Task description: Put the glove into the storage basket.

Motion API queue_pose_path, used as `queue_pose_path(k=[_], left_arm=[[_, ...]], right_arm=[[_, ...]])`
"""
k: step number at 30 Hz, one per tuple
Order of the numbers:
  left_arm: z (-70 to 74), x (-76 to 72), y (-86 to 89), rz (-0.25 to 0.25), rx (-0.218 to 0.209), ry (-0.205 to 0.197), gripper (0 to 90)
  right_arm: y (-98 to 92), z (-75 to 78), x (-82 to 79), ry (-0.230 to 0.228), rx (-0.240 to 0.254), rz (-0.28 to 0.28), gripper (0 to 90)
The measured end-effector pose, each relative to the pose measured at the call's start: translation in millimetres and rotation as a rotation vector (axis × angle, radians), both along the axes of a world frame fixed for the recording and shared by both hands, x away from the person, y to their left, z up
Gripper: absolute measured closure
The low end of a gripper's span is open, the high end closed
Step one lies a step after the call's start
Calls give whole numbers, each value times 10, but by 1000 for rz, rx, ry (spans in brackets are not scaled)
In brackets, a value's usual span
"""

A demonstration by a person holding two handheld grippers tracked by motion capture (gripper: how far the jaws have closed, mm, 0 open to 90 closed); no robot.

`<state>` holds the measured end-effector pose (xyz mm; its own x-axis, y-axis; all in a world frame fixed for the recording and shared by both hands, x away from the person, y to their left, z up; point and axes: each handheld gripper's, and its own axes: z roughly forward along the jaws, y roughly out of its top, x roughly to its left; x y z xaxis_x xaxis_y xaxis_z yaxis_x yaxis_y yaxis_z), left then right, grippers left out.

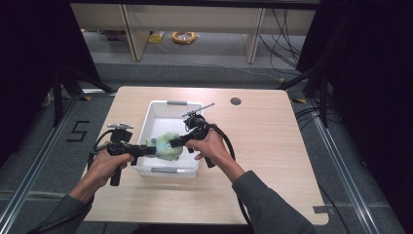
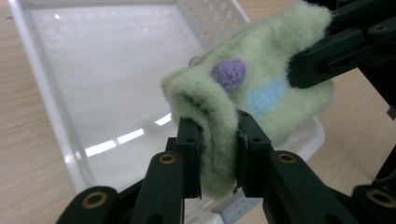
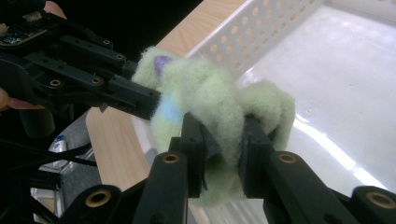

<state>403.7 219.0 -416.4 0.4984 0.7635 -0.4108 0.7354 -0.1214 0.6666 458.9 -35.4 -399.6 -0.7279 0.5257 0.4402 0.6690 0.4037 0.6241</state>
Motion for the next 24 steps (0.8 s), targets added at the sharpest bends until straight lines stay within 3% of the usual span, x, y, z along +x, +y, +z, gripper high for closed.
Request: queue_pose_path(k=[2, 5, 7, 10, 11, 16, 19, 24], left_arm=[[-9, -1, 36, 7, 8, -1, 737], [-30, -4, 57, 19, 19, 7, 734], [-57, 1, 105, 6, 54, 16, 724], [-79, 2, 95, 26, 35, 24, 719], [-97, 21, 122, 3, 62, 29, 713], [-135, 63, 91, 25, 48, 37, 688], [-136, 103, 74, 13, 80, 41, 641], [-114, 120, 40, 26, 87, 25, 585]], right_arm=[[47, -18, 8, 27, 6, -4, 758], [85, -52, 32, 24, 7, 4, 758], [139, -106, 49, 40, -5, 0, 758], [161, -147, 69, 58, -9, -8, 758], [175, -188, 88, 71, -14, -13, 758], [166, -257, 131, 87, -17, -21, 758], [120, -303, 168, 99, -35, -45, 758], [65, -359, 208, 108, -63, -68, 757]])
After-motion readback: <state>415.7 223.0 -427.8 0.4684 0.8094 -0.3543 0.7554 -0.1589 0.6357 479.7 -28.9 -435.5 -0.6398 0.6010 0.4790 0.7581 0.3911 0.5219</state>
